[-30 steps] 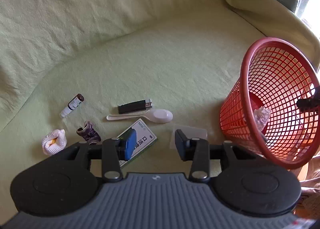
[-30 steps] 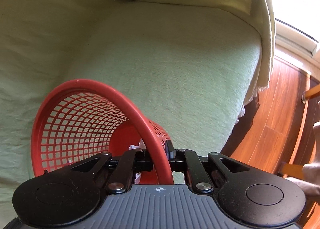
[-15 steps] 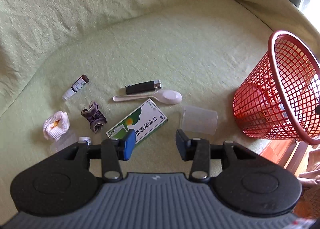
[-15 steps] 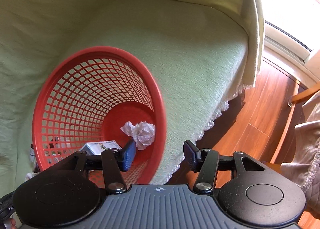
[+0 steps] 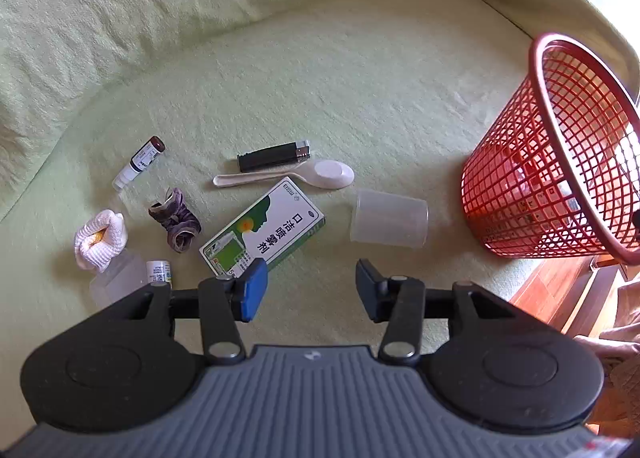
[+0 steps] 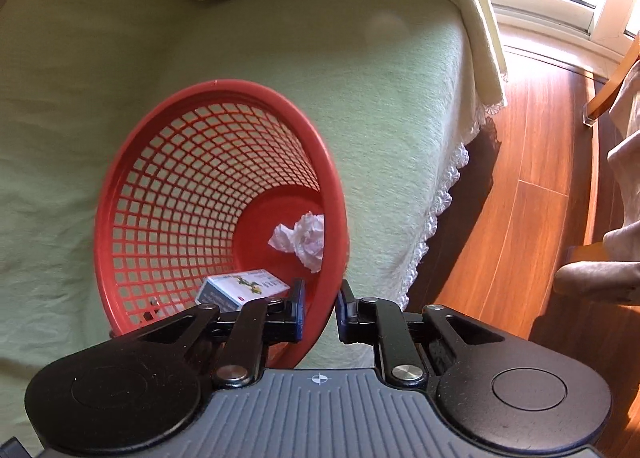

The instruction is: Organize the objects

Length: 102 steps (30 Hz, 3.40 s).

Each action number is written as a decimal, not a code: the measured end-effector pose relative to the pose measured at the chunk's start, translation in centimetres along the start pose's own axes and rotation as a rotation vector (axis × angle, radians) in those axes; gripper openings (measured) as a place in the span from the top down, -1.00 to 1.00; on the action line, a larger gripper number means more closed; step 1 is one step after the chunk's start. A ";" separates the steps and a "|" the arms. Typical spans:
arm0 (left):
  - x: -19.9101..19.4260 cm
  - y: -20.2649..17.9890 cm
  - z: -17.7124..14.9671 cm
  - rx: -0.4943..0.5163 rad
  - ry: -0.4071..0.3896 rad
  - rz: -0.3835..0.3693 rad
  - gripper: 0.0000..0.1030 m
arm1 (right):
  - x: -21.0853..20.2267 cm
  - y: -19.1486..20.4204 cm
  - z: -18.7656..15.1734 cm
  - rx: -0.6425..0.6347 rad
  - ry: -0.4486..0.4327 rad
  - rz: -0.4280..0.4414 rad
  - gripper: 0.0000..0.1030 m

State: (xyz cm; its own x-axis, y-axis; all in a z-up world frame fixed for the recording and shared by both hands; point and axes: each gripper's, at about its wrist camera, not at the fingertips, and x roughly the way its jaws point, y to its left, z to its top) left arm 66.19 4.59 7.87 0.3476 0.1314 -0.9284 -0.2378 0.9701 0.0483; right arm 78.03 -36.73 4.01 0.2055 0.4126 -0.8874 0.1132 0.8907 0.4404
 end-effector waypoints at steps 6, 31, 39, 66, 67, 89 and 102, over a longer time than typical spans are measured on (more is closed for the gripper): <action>0.8 -0.5 0.4 0.003 -0.012 -0.011 0.15 | -0.4 1.3 4.0 -0.009 -0.097 0.040 0.88; 11.5 -5.7 2.2 0.151 0.075 -0.095 -0.56 | 0.4 -4.3 12.2 -0.299 -0.338 -0.026 0.87; 13.3 -7.0 3.3 0.183 0.124 -0.046 -0.47 | 0.7 -4.0 12.0 -0.334 -0.307 -0.070 0.87; 1.1 -10.1 8.3 0.185 -0.189 -0.087 -0.32 | 1.0 -0.4 11.8 -0.436 -0.209 -0.239 0.83; 0.6 -10.5 8.7 0.191 -0.202 -0.104 -0.32 | 1.0 -0.3 11.8 -0.437 -0.211 -0.238 0.83; -1.9 -19.9 12.0 0.307 -0.278 -0.337 -0.46 | 2.0 0.0 12.7 -0.435 -0.225 -0.234 0.83; 2.3 -9.8 8.6 0.218 -0.133 -0.093 -0.51 | 2.3 -0.3 12.5 -0.423 -0.221 -0.242 0.83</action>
State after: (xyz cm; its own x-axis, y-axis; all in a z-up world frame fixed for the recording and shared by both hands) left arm 77.16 -2.90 8.41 0.4780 0.0515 -0.8768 -0.0035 0.9984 0.0567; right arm 90.63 -38.41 3.59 0.4271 0.1765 -0.8868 -0.2100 0.9733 0.0925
